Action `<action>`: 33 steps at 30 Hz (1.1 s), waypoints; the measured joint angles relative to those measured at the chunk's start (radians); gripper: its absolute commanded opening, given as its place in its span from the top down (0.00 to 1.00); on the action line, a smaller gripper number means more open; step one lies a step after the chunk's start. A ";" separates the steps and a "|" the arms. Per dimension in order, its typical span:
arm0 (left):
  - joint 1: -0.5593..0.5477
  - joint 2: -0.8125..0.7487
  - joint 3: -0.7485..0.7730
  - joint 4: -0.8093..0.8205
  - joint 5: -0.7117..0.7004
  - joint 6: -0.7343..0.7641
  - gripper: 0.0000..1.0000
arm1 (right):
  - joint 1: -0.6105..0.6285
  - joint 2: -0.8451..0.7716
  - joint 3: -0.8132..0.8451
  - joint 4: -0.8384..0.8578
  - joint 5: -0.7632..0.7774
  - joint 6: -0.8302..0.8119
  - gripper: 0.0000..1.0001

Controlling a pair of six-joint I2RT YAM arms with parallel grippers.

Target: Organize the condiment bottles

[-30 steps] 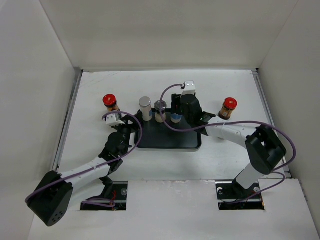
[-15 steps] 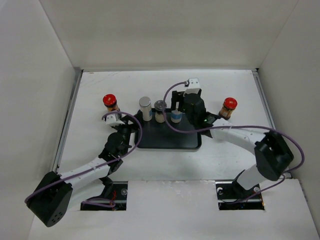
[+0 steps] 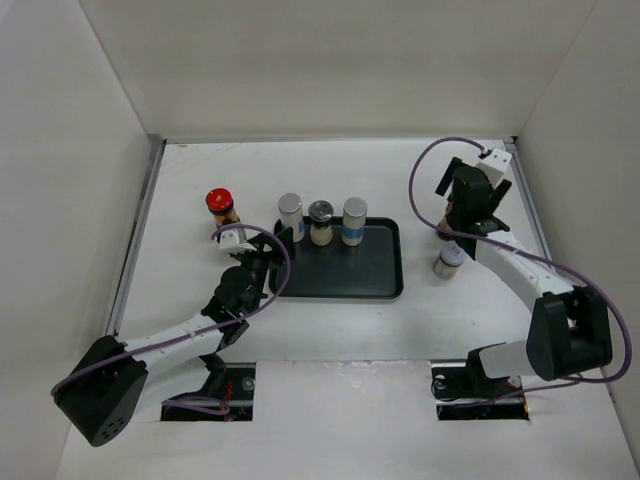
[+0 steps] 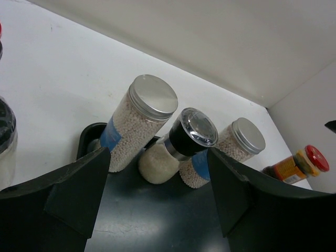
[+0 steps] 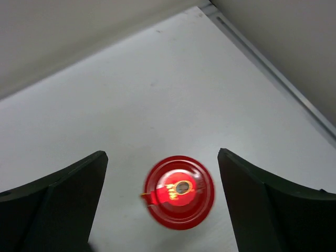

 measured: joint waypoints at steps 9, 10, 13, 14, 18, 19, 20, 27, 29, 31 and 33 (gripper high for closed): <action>-0.011 0.016 0.000 0.009 0.011 -0.017 0.27 | -0.038 0.089 0.007 -0.132 -0.032 0.005 0.04; -0.011 0.016 0.000 0.011 0.013 -0.018 0.27 | -0.040 0.092 0.007 -0.138 -0.042 0.012 0.05; -0.010 0.021 0.000 0.012 0.016 -0.023 0.27 | -0.045 0.099 0.007 -0.144 -0.071 0.034 0.06; -0.010 0.022 0.000 0.011 0.017 -0.024 0.27 | -0.046 0.103 0.007 -0.144 -0.079 0.041 0.06; -0.011 0.022 0.000 0.012 0.018 -0.027 0.27 | -0.058 0.133 0.007 -0.143 -0.105 0.064 0.10; -0.010 0.022 0.000 0.012 0.018 -0.028 0.27 | -0.064 0.142 0.007 -0.143 -0.113 0.069 0.15; -0.010 0.022 0.000 0.012 0.018 -0.029 0.27 | -0.068 0.150 0.007 -0.144 -0.120 0.072 0.20; -0.009 0.021 0.000 0.012 0.018 -0.032 0.27 | -0.061 0.137 0.001 -0.162 -0.116 0.082 0.42; -0.009 0.021 0.000 0.012 0.018 -0.032 0.27 | -0.028 0.111 -0.001 -0.167 -0.106 0.064 0.42; -0.008 0.021 0.000 0.012 0.018 -0.032 0.27 | 0.025 0.072 -0.001 -0.167 -0.098 0.047 0.42; -0.002 0.022 0.000 0.012 0.018 -0.032 0.27 | 0.089 0.028 -0.001 -0.163 -0.098 0.037 0.42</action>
